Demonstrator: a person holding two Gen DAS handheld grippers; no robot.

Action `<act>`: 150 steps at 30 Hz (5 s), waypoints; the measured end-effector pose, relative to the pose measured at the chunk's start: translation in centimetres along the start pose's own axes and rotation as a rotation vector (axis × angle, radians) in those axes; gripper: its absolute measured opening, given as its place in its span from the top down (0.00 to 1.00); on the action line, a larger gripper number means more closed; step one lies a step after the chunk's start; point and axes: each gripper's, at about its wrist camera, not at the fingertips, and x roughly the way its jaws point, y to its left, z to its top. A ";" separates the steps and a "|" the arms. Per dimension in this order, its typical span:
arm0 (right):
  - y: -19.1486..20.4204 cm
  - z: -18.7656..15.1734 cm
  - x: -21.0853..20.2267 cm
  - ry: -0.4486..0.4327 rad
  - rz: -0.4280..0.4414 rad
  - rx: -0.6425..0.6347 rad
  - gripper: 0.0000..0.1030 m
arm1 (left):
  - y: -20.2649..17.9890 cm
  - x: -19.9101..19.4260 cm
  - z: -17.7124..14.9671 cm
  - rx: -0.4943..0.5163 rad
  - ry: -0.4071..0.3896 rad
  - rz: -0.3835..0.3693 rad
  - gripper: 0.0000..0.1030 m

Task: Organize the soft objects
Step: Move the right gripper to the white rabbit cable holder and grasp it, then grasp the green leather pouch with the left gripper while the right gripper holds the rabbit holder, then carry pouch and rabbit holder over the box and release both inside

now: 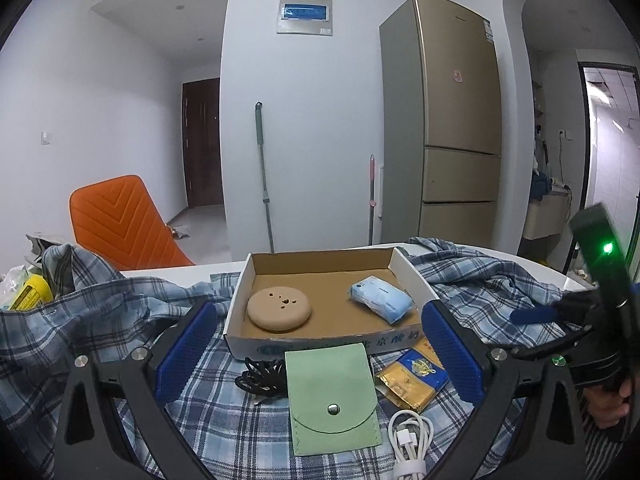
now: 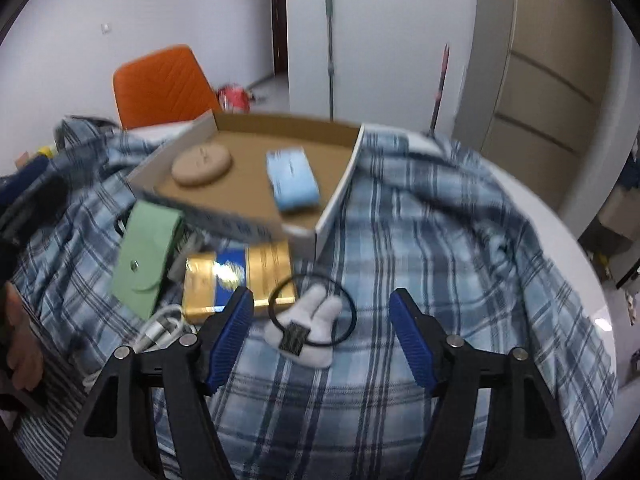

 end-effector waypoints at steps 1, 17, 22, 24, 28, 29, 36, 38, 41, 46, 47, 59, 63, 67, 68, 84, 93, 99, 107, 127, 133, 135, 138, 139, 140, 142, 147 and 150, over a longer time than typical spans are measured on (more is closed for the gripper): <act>-0.1 -0.1 0.3 0.015 0.017 0.003 0.33 | 0.1 0.0 0.0 -0.004 0.002 0.000 0.00; 0.6 -0.8 2.8 0.143 0.064 -0.038 0.64 | 0.3 1.0 -0.2 -0.019 0.052 0.002 0.00; 0.8 -0.8 1.6 0.082 0.068 -0.055 0.66 | 0.3 1.3 -0.4 -0.017 0.067 0.002 0.00; 0.9 -0.9 0.7 0.035 0.071 -0.056 0.66 | 0.2 2.2 -0.4 -0.011 0.114 0.001 0.00; 0.9 -0.8 -0.1 -0.008 0.078 -0.061 0.66 | 0.2 5.4 -1.2 -0.005 0.285 0.012 0.00; 1.0 -0.7 0.0 -0.005 0.077 -0.062 0.66 | 0.2 6.4 -1.5 -0.005 0.339 -0.004 0.00; 1.0 -0.7 0.1 -0.004 0.080 -0.059 0.66 | -0.3 10.1 -3.7 0.020 0.560 -0.036 0.00; 1.0 -0.8 0.0 -0.007 0.083 -0.058 0.65 | -0.1 10.4 -4.0 0.004 0.580 -0.044 0.00; 0.9 -0.8 0.0 -0.007 0.083 -0.056 0.65 | 0.5 10.8 -4.2 -0.028 0.602 -0.054 0.14; 0.9 -0.8 0.0 -0.008 0.082 -0.056 0.65 | 0.5 10.8 -4.5 -0.038 0.612 -0.079 0.28; 0.9 -0.8 -0.1 -0.010 0.081 -0.055 0.65 | 0.5 10.6 -4.4 -0.036 0.604 -0.078 0.28; 0.7 -0.9 -1.3 -0.080 0.118 -0.043 0.65 | -0.1 4.1 -0.9 -0.017 0.224 -0.149 0.28; 0.9 -1.1 -2.9 -0.174 0.134 -0.052 0.65 | -1.0 1.7 -0.3 0.030 0.099 -0.158 0.28; 1.7 -1.2 -4.3 -0.259 0.133 -0.092 0.65 | -1.0 0.0 -0.1 0.032 0.022 -0.183 0.28; 1.9 -1.3 -4.5 -0.276 0.133 -0.103 0.65 | -1.0 -0.2 0.0 0.029 0.009 -0.193 0.28; 1.9 -1.5 -7.2 -0.404 0.093 -0.093 0.65 | -2.4 -3.9 0.9 0.093 -0.170 -0.149 0.28; 3.1 3.7 -10.0 -0.605 0.053 -0.094 0.65 | -2.3 -3.6 4.4 0.095 -0.283 -0.128 0.28; 3.1 6.9 -7.5 -0.692 0.006 -0.022 0.65 | -0.3 -1.4 5.3 0.047 -0.360 -0.113 0.28; 4.2 8.2 -2.7 -0.744 -0.015 0.015 0.64 | 1.4 3.4 4.9 0.029 -0.327 -0.079 0.28; 4.4 7.6 3.9 -0.500 0.042 -0.075 0.46 | 3.7 7.8 4.2 -0.023 -0.190 -0.060 0.28; 4.4 7.6 3.9 -0.499 0.032 -0.075 0.42 | 3.4 8.1 4.2 -0.017 -0.177 -0.063 0.28; 4.3 7.6 3.9 -0.496 0.024 -0.070 0.42 | 3.5 8.1 4.2 -0.019 -0.174 -0.062 0.28; 4.0 7.6 4.0 -0.494 -0.005 -0.053 0.42 | 3.5 8.8 4.1 -0.023 -0.136 -0.063 0.28; 3.9 7.6 4.0 -0.496 -0.028 -0.045 0.42 | 3.6 9.1 4.1 -0.025 -0.120 -0.060 0.25; 3.7 7.6 4.0 -0.499 -0.047 -0.034 0.42 | 3.6 9.5 4.1 -0.028 -0.095 -0.063 0.15; 3.3 7.6 4.1 -0.498 -0.072 -0.013 0.42 | 4.0 10.0 4.1 -0.059 -0.066 -0.071 0.12; 2.3 7.8 4.3 -0.472 -0.063 0.033 0.42 | 4.5 10.3 4.1 -0.078 -0.062 -0.043 0.07; 2.3 7.8 4.0 -0.481 -0.066 0.026 0.42 | 4.7 10.0 4.4 -0.088 -0.071 -0.044 0.07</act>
